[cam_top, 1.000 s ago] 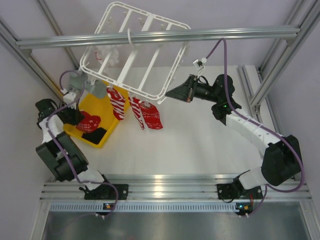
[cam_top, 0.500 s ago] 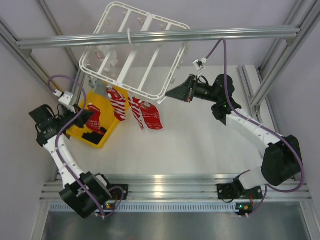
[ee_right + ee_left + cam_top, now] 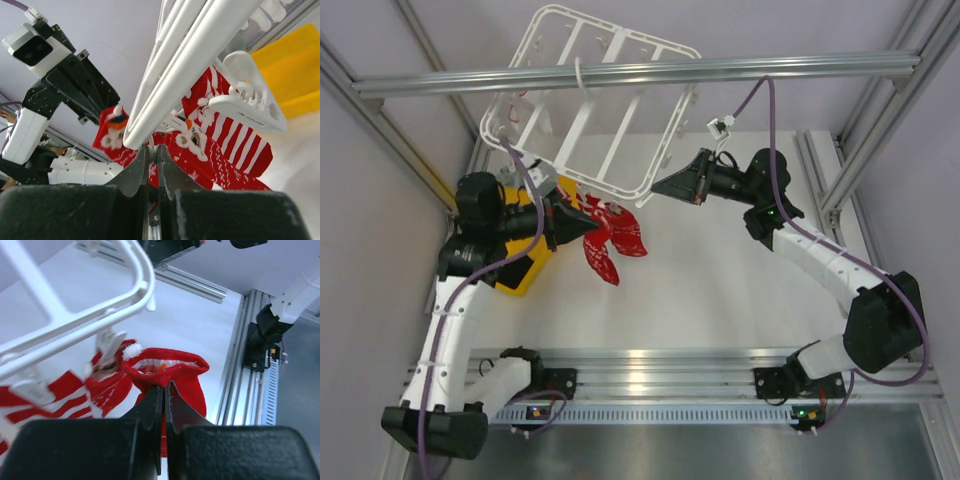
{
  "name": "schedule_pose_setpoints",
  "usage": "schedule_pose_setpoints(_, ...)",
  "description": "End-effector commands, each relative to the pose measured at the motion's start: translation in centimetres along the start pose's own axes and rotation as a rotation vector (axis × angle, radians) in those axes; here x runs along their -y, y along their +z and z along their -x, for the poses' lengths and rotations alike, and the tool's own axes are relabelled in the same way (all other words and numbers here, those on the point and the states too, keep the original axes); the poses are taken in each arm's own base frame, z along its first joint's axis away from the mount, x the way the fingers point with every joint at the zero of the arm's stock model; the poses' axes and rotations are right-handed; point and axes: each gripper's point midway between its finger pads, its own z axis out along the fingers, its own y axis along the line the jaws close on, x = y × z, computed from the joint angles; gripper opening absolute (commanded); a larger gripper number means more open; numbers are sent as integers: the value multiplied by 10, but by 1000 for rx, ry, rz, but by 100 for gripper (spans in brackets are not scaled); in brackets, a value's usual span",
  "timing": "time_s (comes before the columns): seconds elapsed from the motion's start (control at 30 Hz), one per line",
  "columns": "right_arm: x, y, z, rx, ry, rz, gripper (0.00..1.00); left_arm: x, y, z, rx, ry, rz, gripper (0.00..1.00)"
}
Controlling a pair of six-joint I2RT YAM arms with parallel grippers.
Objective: Clip the socks to the hanger
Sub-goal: Clamp the sock onto the hanger.
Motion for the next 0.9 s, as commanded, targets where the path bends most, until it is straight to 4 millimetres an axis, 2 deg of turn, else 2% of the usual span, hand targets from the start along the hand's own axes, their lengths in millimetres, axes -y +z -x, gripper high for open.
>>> schedule_pose_setpoints(0.0, -30, -3, 32, 84, -80, 39, 0, 13, 33, 6, -4, 1, -24, 0)
schedule_pose_setpoints(0.2, -38, -9, 27, 67, -96, 51, 0, 34, 78, -7, 4, 134, 1, 0)
schedule_pose_setpoints(0.3, -35, -14, 23, 58, -107, 50, 0, 34, 87, -10, 36, 152, 38, 0)
schedule_pose_setpoints(0.37, -33, -17, 21, 54, -110, 45, 0, 27, 86, -7, 74, 179, 102, 0)
schedule_pose_setpoints(0.4, -32, -18, 20, 54, -112, 43, 0, 26, 86, -13, 75, 189, 112, 0)
schedule_pose_setpoints(0.43, -30, -20, 21, 53, -117, 39, 0, 22, 84, -5, 110, 209, 146, 0)
schedule_pose_setpoints(0.57, -28, -21, 20, 38, -145, 37, 0, 13, 82, -6, 118, 230, 202, 0)
schedule_pose_setpoints(0.67, -26, -20, 19, 25, -161, 31, 0, 15, 79, 4, 164, 288, 203, 0)
schedule_pose_setpoints(0.87, -16, -18, 15, -10, -188, 2, 0, 20, 83, 7, 172, 308, 181, 0)
